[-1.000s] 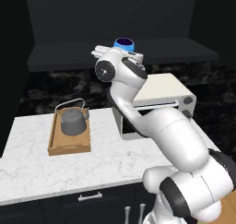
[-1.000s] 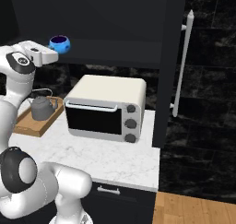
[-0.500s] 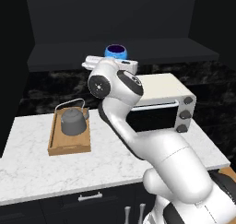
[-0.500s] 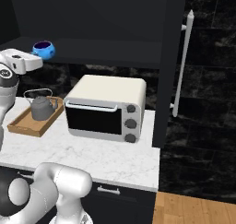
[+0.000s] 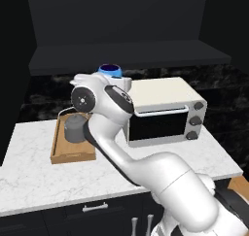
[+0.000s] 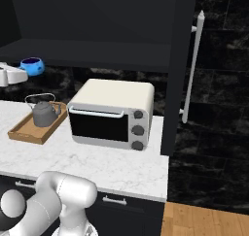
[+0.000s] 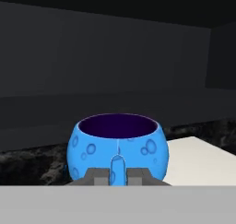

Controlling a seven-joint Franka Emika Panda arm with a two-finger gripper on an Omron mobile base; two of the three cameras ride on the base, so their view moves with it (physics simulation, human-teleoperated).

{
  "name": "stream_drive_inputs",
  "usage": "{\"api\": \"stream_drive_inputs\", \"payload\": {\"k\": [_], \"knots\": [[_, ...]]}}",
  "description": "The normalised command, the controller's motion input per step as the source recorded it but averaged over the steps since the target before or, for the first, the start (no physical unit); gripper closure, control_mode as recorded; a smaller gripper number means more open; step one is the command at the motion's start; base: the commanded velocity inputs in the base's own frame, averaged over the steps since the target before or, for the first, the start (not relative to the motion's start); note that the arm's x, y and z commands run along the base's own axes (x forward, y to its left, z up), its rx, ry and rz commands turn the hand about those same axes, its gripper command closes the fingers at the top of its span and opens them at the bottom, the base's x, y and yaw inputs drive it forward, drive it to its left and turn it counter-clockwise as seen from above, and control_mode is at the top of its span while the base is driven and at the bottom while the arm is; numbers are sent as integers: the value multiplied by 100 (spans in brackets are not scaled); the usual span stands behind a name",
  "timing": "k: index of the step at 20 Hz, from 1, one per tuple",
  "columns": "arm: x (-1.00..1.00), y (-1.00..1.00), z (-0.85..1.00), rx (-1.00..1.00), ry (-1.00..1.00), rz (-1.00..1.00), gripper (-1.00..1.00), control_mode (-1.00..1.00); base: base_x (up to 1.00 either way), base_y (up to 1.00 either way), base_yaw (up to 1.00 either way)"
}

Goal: Pick the kettle from the counter and place it on the tray. Then pick the mug from the cabinet and place it on the tray. Then close the cabinet doors.

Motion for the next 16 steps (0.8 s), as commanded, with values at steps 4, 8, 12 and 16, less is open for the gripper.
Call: {"api": "stream_drive_inputs", "payload": {"k": [4, 8, 12, 16], "knots": [[-5, 32, -50, -2, 11, -3, 100, -100, 0, 0, 0], [-5, 14, -57, -4, 1, -5, 100, -100, 0, 0, 0], [-2, 5, -56, -6, 0, -4, 100, -100, 0, 0, 0], [0, 10, -54, -5, 0, -2, 100, -100, 0, 0, 0]]}}
